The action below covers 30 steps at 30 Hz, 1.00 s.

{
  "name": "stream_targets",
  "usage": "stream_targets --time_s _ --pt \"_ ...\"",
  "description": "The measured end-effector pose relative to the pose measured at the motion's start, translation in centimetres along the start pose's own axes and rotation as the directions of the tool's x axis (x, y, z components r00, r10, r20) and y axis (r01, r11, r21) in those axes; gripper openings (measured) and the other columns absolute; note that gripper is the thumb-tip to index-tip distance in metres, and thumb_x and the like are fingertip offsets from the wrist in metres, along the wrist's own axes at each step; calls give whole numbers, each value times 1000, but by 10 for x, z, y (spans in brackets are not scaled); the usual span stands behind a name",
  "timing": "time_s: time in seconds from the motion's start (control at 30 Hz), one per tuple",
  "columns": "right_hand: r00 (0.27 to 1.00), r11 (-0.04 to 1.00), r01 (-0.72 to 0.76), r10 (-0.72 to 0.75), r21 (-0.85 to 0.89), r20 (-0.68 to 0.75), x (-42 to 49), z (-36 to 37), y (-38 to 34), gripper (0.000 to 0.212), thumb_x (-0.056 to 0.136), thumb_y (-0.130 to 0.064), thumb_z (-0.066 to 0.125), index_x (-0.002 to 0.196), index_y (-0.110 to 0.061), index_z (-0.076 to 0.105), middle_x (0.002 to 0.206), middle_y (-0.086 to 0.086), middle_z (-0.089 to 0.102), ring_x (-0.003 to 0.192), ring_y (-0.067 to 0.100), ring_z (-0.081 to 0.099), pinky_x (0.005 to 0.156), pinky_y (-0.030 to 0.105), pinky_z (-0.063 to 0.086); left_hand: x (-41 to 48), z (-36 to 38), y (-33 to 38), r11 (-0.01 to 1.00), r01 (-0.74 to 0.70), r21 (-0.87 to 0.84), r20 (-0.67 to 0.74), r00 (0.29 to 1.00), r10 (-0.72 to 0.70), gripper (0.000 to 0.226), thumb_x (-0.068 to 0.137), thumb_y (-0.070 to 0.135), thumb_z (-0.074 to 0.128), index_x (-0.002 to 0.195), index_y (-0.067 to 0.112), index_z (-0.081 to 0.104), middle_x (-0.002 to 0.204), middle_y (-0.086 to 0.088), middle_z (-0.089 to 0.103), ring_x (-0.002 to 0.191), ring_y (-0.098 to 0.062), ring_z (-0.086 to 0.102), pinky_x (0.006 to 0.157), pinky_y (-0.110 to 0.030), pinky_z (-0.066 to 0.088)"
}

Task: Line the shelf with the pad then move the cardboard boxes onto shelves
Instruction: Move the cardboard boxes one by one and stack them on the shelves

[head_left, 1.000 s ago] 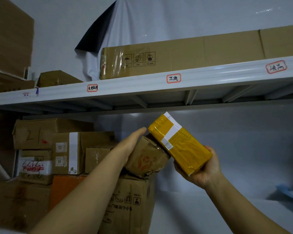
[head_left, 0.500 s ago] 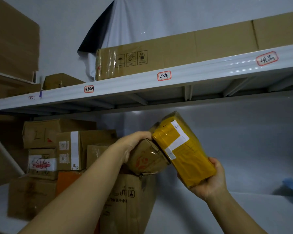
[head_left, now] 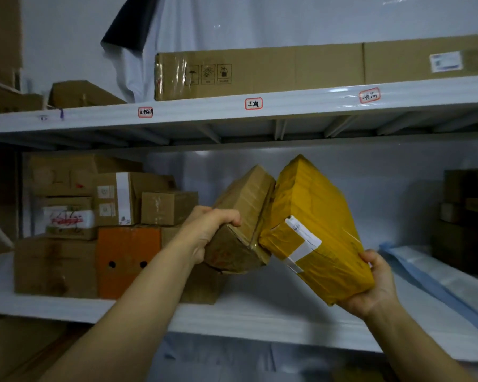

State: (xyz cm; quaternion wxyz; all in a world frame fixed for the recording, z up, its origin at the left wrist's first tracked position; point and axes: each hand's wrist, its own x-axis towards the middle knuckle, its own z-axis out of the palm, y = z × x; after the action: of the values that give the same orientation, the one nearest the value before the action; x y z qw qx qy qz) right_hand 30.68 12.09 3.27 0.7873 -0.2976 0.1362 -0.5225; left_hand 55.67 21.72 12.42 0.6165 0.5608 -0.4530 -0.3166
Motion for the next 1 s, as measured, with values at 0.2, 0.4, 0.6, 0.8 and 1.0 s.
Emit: stream_targets --time_s 0.2,0.4,0.6,0.8,1.0 --pt "995 994 -33 23 -105 -97 -73 -24 28 117 11 -25 88 122 -23 52 103 24 69 89 44 61 69 56 54 -64 -11 -50 992 87 -92 43 996 -83 87 33 19 74 116 -1 58 91 -19 63 67 -29 63 48 -27 50" --pt "994 979 -104 96 -173 -50 -130 -49 51 111 8 -14 84 116 -22 56 94 20 72 86 43 62 64 57 54 -123 -26 -104 979 141 -149 45 990 -136 101 34 26 77 130 19 45 119 -12 56 104 -31 61 79 -38 55" --pt "967 913 -238 254 -332 3 -170 -86 83 102 20 -15 88 117 -17 58 104 17 72 84 39 70 74 56 54 -177 -45 -174 950 233 -208 101 971 -216 109 29 23 74 134 15 44 128 -17 53 101 -31 59 71 -35 50" --pt "880 775 -432 475 -461 -26 -196 -124 106 88 32 -17 90 116 -21 66 121 18 65 105 46 59 76 71 44 -213 -43 -216 911 369 -185 186 923 -336 105 28 18 68 129 19 44 109 -12 57 86 -26 58 64 -33 46" --pt "841 708 -531 507 -465 -189 -208 -154 123 105 24 -21 91 123 -14 58 118 20 65 104 40 59 86 54 47 -236 -34 -247 871 478 -112 225 866 -447 63 43 11 66 105 6 57 91 -12 60 75 -26 60 52 -28 51"
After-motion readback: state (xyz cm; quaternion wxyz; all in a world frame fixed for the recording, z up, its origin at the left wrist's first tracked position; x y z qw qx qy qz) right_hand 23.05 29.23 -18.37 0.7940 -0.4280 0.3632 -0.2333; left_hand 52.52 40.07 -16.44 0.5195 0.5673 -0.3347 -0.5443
